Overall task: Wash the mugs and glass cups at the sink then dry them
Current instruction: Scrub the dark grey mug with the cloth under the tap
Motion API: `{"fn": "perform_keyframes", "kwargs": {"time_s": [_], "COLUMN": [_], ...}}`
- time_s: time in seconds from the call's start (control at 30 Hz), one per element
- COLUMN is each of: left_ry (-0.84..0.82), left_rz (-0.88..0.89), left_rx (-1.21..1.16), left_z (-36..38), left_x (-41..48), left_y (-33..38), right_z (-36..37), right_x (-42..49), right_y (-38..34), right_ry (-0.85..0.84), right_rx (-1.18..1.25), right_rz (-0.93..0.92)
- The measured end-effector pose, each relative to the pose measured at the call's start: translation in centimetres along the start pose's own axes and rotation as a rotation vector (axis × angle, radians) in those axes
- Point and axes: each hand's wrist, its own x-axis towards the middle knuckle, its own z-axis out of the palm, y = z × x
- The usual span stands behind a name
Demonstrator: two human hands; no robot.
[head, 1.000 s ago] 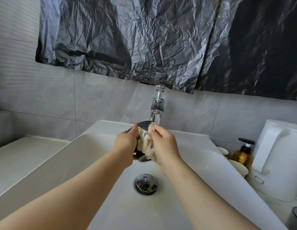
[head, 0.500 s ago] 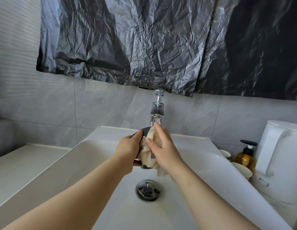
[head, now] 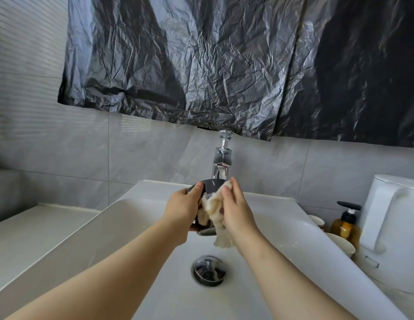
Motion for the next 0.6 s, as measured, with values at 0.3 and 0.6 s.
{"fn": "perform_keyframes", "kwargs": {"time_s": [0.3, 0.6], "left_ry": [-0.015, 0.041], "left_rz": [-0.009, -0.049], "left_rx": [0.025, 0.010], "left_z": [0.1, -0.4], "left_x": [0.4, 1.0], "left_y": [-0.6, -0.8], "right_z": [-0.2, 0.6], "right_x": [-0.5, -0.6], "right_y": [-0.3, 0.2], "right_ry": [-0.042, -0.109], "right_rx": [-0.058, -0.286], "right_rz": [-0.061, -0.152]}}
